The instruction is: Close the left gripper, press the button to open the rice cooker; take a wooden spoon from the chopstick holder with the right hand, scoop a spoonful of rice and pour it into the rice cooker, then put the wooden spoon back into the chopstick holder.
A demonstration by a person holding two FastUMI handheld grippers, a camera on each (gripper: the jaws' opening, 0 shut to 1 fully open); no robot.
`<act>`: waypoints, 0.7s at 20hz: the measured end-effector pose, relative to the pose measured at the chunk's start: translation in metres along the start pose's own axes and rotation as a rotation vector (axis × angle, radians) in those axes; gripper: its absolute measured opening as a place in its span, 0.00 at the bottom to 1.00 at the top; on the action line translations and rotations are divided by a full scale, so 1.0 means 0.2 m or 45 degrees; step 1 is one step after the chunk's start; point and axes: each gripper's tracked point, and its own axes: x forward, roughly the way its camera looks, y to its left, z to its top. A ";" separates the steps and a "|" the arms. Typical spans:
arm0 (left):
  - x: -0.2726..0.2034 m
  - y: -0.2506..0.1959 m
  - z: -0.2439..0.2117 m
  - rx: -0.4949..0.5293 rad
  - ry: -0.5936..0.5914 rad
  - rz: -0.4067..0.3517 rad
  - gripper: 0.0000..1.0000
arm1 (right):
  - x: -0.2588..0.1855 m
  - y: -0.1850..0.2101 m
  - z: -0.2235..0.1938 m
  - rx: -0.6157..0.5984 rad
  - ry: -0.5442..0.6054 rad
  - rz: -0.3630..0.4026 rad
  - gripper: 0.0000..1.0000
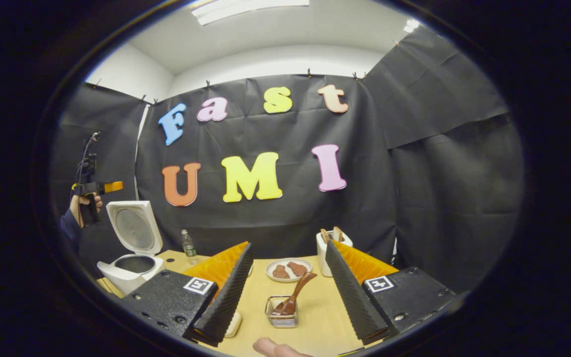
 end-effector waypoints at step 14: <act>0.34 0.01 -0.26 0.027 0.203 0.040 0.94 | -0.06 0.19 -0.07 -0.023 0.012 0.088 0.96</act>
